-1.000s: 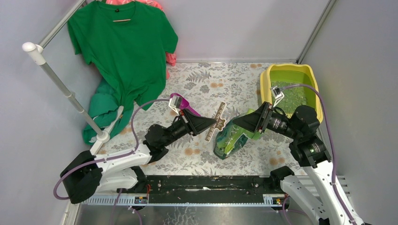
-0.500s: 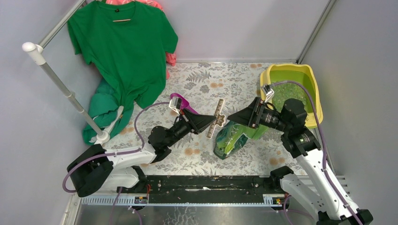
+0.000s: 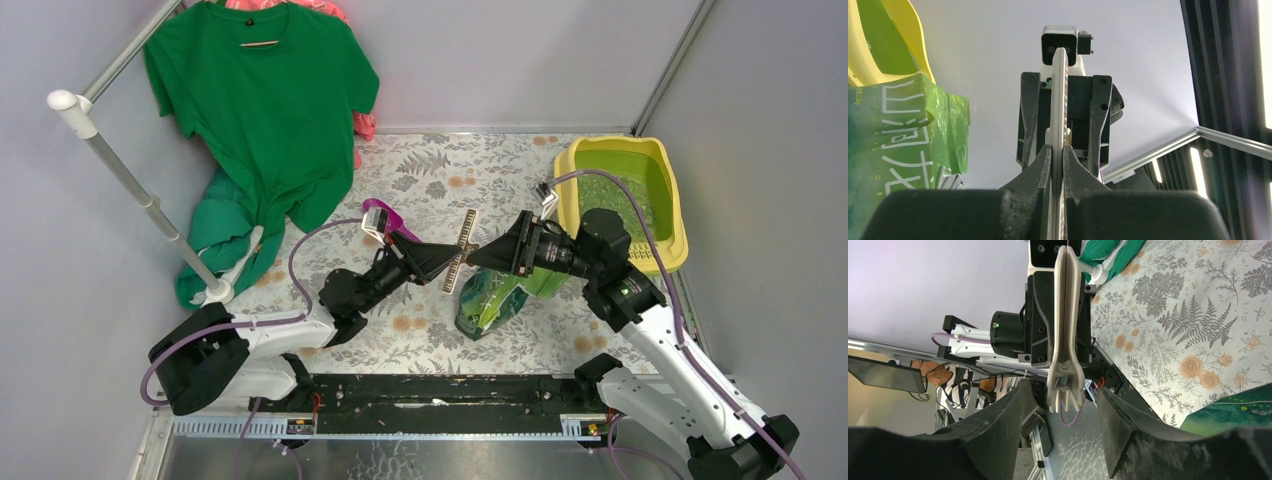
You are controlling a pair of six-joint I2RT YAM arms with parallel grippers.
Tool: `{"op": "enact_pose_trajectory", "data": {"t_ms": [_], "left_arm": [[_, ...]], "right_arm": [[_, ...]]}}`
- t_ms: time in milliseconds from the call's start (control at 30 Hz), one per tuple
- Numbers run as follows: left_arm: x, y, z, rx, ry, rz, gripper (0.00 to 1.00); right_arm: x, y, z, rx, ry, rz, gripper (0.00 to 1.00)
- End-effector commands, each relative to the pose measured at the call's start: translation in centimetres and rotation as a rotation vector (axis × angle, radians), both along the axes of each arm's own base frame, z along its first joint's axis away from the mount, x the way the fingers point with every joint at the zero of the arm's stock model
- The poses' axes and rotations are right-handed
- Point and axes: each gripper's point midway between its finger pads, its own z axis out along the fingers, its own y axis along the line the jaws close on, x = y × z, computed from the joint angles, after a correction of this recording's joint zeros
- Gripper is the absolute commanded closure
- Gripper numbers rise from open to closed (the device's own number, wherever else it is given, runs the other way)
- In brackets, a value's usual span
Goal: Fill the litter box with clean litter
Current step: Adjust the clamp.
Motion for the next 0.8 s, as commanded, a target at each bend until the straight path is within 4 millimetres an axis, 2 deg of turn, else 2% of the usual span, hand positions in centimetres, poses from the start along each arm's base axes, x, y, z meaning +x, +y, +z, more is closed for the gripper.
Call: {"op": "enact_pose_trajectory", "data": {"t_ms": [0,300,433,467,600,667,700,767], "left_arm": [[-0.43,0.73,1.47,-0.069,-0.035,0.009,0.96],[-0.68,1.01,1.57,-0.072,-0.039,0.008,0.96],[-0.66,1.03,1.52,-0.069,-0.039,0.010,0.96],[-0.63,1.00,1.56,-0.069,-0.039,0.010,0.96],[-0.51,0.82,1.49,-0.062,-0.038,0.011,0.95],[-0.66,0.75,1.81,-0.065,-0.051,0.005,0.89],[-0.70,0.82,1.93,-0.063,-0.059,0.008,0.80],[-0.47,0.94,2.00,-0.031,-0.068,0.023,0.67]], "right_arm": [[0.22,0.65,1.97,0.040,-0.081,-0.005,0.41],[0.65,0.32,1.77,0.000,-0.088,-0.038,0.50],[0.81,0.43,1.69,-0.001,-0.085,-0.036,0.62],[0.80,0.48,1.73,0.002,-0.085,-0.033,0.69],[0.82,0.54,1.74,0.003,-0.083,-0.031,0.83],[0.96,0.46,1.47,-0.013,-0.073,-0.041,0.92],[1.08,0.36,1.33,-0.025,-0.068,-0.048,0.97],[1.08,0.26,1.41,-0.038,-0.066,-0.051,1.00]]}}
